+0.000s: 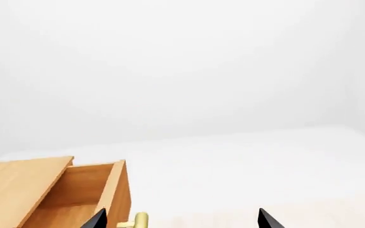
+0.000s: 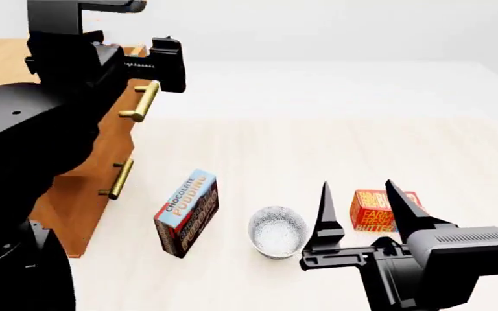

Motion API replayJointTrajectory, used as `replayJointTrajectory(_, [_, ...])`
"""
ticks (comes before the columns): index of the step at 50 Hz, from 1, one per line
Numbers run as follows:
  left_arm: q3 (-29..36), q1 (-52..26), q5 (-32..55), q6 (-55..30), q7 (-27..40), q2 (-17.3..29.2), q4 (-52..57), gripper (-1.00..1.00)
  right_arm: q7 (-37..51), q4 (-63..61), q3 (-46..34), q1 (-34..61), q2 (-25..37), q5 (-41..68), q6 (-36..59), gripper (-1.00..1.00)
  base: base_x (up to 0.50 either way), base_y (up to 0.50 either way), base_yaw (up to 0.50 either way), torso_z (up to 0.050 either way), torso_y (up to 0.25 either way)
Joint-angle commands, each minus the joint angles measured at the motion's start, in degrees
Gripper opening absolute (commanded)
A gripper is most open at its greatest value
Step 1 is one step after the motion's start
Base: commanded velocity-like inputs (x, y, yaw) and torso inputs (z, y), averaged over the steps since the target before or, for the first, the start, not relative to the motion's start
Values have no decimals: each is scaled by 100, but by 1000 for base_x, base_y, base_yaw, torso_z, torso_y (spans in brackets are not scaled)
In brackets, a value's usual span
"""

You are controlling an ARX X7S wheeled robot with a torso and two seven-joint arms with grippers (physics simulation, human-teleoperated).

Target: Put the bowl in the top drawer of the cabinet.

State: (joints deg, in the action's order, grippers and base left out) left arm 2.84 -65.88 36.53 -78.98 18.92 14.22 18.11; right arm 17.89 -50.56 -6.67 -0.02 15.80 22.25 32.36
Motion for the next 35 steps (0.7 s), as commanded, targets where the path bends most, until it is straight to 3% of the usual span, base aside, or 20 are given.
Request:
replayJointTrajectory(1, [977,-2057,-453,362,-322,-126,-2437,100,-35,-198,250,-269,143,210,-142,100,0,0,0,0,0])
replayJointTrajectory(10, [2161,-3293,-1475,1921,-943,-609,-6051,100,-98,-46,309,-350,200,279,-346,100,0,0,0,0,0])
replayJointTrajectory(15, [2510,-4227,-1868,2796,-1367,-1233,-9044,100,-120,46,370,-309,244,354,-370,100,0,0,0,0,0])
replayJointTrajectory(17, [2451,-4275,-1940,2564,-1394,-1302,-9304,100,-142,115,375,-313,247,348,-431,100,0,0,0,0,0])
replayJointTrajectory(20, [2136,-4210,-2114,1971,-1338,-1309,-9307,100,-185,254,386,-331,238,340,-547,100,0,0,0,0,0])
replayJointTrajectory(27, [288,-4254,-2820,590,-1082,-1217,-9309,100,-209,393,404,-372,227,338,-702,100,0,0,0,0,0])
replayJointTrajectory(30, [-371,-4312,-3116,436,-944,-1211,-9309,100,-202,401,432,-403,233,340,-759,100,0,0,0,0,0])
replayJointTrajectory(35, [-816,-4310,-3472,354,-807,-1214,-9310,100,-210,440,433,-463,237,316,-865,100,0,0,0,0,0])
